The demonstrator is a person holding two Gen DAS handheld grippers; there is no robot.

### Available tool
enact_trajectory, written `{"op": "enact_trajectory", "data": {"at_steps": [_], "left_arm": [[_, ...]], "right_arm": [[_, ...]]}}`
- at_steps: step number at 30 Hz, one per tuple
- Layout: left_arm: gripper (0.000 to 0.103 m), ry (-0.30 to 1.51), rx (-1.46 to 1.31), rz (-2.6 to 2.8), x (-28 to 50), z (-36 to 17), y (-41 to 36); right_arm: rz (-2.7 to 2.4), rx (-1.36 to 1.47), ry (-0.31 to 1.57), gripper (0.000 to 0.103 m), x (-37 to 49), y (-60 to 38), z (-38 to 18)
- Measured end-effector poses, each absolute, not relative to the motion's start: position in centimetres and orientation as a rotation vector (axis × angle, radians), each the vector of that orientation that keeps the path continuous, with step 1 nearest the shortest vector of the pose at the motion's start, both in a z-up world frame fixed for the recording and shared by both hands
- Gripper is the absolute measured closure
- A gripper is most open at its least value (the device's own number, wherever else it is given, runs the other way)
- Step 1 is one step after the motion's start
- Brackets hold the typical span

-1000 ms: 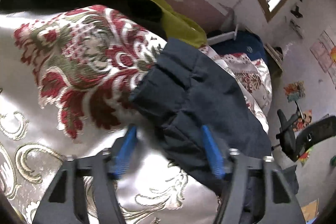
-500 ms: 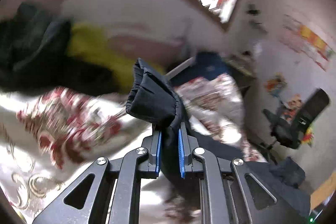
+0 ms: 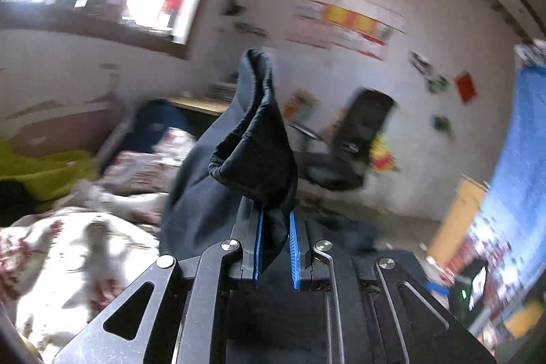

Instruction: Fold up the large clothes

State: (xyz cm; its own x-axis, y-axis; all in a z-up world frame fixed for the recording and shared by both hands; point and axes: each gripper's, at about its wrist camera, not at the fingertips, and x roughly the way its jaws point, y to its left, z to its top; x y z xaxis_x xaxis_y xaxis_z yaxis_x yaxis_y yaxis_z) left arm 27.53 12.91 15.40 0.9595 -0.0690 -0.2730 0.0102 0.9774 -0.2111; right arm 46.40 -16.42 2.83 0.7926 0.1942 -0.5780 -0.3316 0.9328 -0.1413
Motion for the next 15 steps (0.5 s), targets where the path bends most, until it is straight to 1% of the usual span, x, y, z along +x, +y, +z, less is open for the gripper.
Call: {"op": "enact_trajectory", "data": {"at_steps": [2,7,15], "left_arm": [[0.093,0.308,-0.176,-0.103,28.3,15.5,10.0],[0.093,0.383,-0.096,-0.231,30.7,13.1,3.1],[0.093,0.549,0.010,-0.339,33.3,5.3,-4.6]], "right_arm": [[0.253,-0.221,0.583,0.001,46.4,-18.2,3.4],[0.208,-0.129,0.601,0.001,47.1,-23.0,4.1],[0.259,0.097,0.739,0.001,49.2,-29.1,2.3]]}}
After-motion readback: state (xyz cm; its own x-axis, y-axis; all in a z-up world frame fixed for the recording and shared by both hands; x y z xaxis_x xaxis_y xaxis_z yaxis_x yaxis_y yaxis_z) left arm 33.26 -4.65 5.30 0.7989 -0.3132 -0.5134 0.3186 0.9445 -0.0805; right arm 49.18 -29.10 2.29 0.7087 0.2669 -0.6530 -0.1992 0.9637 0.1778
